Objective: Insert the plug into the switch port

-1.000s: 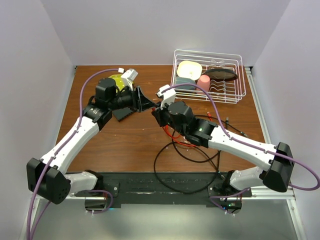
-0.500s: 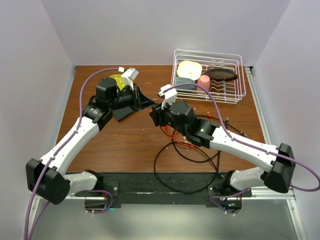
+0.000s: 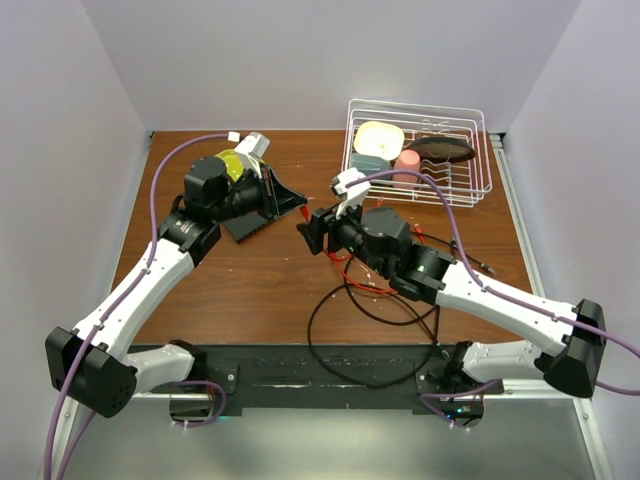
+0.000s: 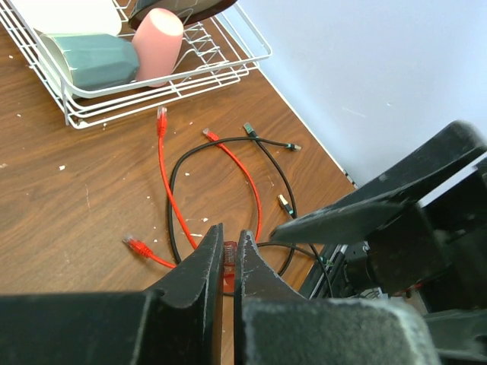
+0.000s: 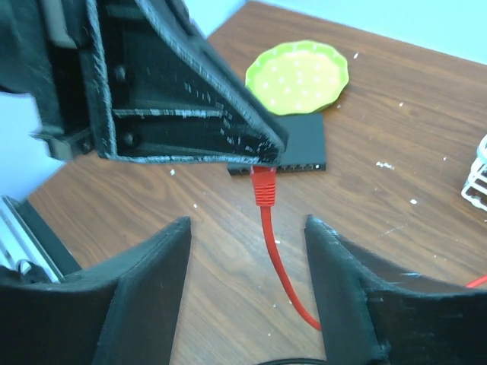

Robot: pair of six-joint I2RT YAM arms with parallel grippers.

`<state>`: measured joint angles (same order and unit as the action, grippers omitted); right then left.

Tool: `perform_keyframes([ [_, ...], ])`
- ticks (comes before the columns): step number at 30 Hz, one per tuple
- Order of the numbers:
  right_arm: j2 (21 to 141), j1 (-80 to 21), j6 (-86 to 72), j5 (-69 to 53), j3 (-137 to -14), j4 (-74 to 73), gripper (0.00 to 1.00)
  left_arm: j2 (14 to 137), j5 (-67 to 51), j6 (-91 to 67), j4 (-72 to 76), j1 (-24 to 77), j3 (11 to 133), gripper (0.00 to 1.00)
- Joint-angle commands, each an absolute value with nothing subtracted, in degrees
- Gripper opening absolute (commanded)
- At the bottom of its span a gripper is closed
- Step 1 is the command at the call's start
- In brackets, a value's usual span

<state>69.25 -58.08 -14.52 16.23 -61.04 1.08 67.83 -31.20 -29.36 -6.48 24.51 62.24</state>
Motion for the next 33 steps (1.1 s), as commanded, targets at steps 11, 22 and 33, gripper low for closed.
perform_keyframes([
  [11,73.74,-58.27,-17.05,17.49,-63.11,3.34,0.32,66.80,-31.90,-29.88,-3.52,24.43,62.32,0.00],
  [22,74.35,-58.36,-17.84,20.13,-61.87,6.85,0.27,67.15,-34.45,-30.50,-1.76,24.43,61.88,0.00],
  [33,75.32,-58.27,-17.40,23.03,-62.40,8.00,0.00,67.06,-34.72,-30.41,-1.76,24.43,61.87,0.00],
])
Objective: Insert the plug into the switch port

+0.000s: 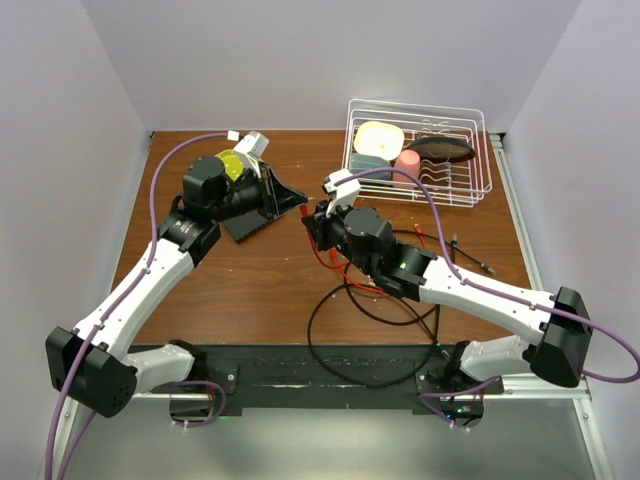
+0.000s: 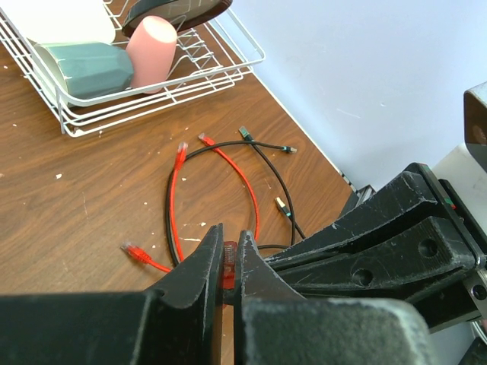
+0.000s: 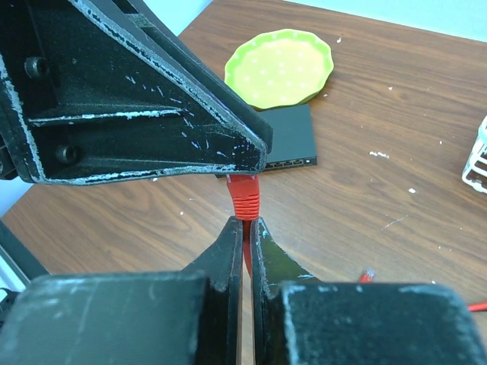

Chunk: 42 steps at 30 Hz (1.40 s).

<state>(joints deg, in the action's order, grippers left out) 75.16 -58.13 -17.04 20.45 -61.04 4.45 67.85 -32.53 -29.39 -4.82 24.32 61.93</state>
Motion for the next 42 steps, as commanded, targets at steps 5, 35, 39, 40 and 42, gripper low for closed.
perform_keyframes([
  [5,74.97,-58.27,-17.14,23.29,-61.08,8.70,0.00,67.15,-34.63,-30.24,-1.58,24.43,61.88,0.02],
  [35,109.92,-43.60,-20.83,5.72,-78.91,7.04,0.00,82.08,-2.37,-24.79,-4.67,5.11,50.01,1.00],
  [39,115.38,-41.93,-20.65,4.40,-84.54,5.98,0.00,83.84,-4.04,-24.79,2.62,2.47,47.29,1.00],
  [40,116.62,-41.49,-21.09,3.44,-85.25,6.06,0.00,84.11,-4.13,-24.79,5.16,2.03,46.50,1.00],
  [42,119.51,-40.26,-21.53,2.47,-87.44,6.06,0.00,85.25,-4.13,-24.79,7.55,0.97,46.14,1.00],
])
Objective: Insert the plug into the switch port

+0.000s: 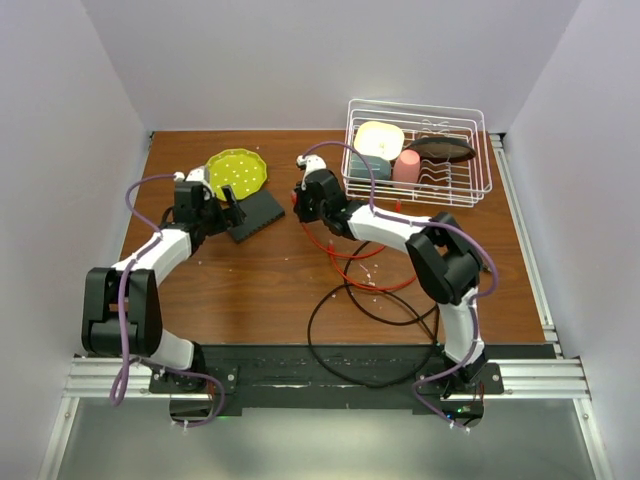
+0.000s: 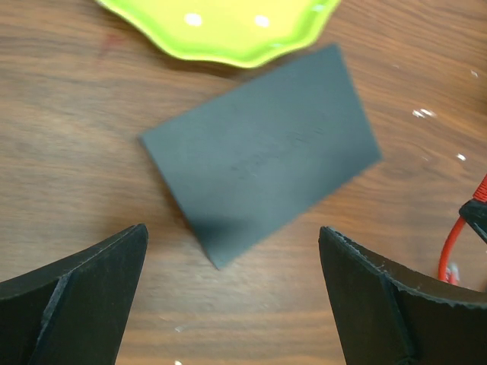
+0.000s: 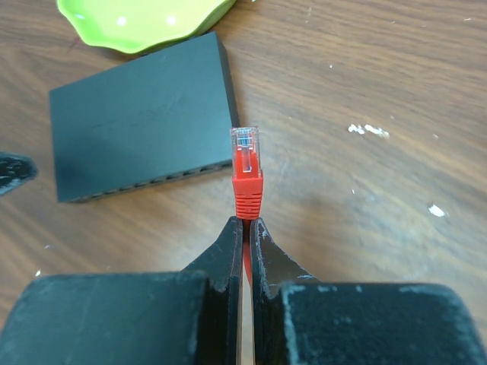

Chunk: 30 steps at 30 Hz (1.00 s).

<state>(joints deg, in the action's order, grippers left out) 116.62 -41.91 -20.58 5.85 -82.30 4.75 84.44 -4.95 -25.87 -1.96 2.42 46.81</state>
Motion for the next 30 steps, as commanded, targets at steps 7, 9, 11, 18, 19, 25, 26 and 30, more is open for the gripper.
perform_keyframes([
  [7,126.81,-38.85,-21.62,0.18,-94.21,4.31,0.00,92.97,-7.91,-26.28,15.72,0.53,47.46,1.00],
  [9,127.70,-38.76,-21.71,0.61,-95.53,4.31,0.00,94.39,-7.91,-26.63,17.39,0.53,47.46,1.00],
  [11,129.28,-38.50,-21.71,1.05,-96.59,4.04,0.00,96.41,-7.73,-26.81,19.16,0.44,47.81,1.00],
  [18,134.03,-37.79,-22.32,0.18,-101.77,3.34,0.00,100.63,-3.96,-26.11,21.26,0.44,51.76,1.00],
  [19,134.64,-37.88,-22.41,0.18,-102.30,3.34,0.00,100.98,-3.61,-25.84,22.05,0.44,51.77,1.00],
  [25,136.41,-37.97,-23.47,-3.07,-103.10,3.96,0.00,105.28,-6.50,-24.96,22.94,0.44,55.19,0.99],
  [26,136.41,-37.88,-23.38,-3.08,-103.10,3.78,0.00,105.55,-6.24,-24.87,22.85,0.44,55.46,0.99],
  [30,135.44,-37.97,-22.77,-2.90,-102.22,3.69,0.00,105.29,-2.64,-25.14,24.52,0.44,54.58,1.00],
])
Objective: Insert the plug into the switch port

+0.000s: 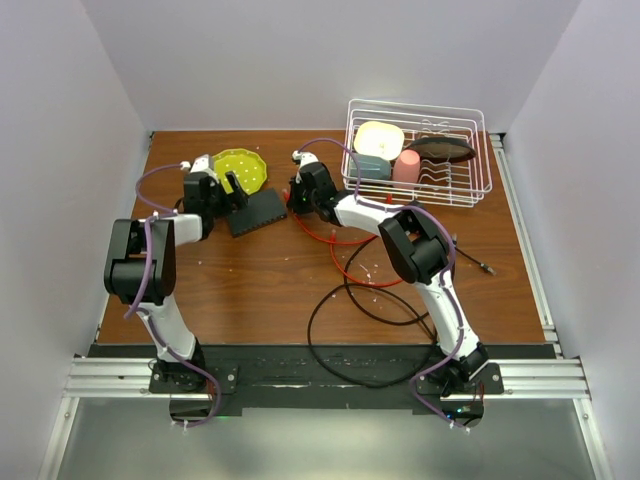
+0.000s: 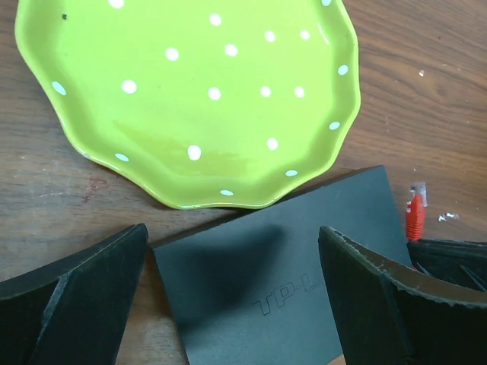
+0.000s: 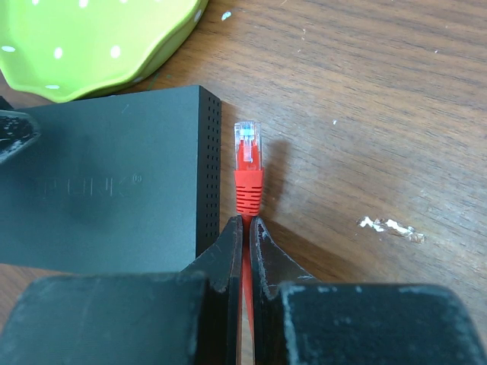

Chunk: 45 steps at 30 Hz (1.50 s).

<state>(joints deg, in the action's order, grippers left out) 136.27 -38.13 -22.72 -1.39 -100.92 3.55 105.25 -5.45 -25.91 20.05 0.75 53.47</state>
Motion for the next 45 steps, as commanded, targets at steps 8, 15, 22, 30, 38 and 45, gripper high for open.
perform_keyframes([
  [8,134.74,-37.97,-22.50,-3.60,-101.25,3.60,0.00,105.90,-1.92,-26.54,30.75,0.44,54.40,1.00],
  [15,134.56,-37.97,-22.41,-4.92,-100.90,3.52,0.00,111.27,-9.23,-29.00,26.72,0.44,58.54,0.99],
  [22,132.80,-38.06,-22.15,-5.27,-99.41,3.87,0.00,105.83,-8.97,-30.14,28.30,0.44,52.83,0.99],
  [30,131.66,-38.32,-21.71,-5.36,-97.65,4.30,0.00,99.85,-5.27,-30.41,31.46,0.53,46.94,1.00],
  [38,131.66,-38.32,-21.18,-5.80,-97.38,4.04,0.00,108.26,-8.87,-31.11,30.86,0.44,51.50,1.00],
  [45,131.13,-39.72,-18.64,-6.95,-97.56,1.85,0.00,107.23,-14.76,-33.48,32.96,0.61,48.61,1.00],
])
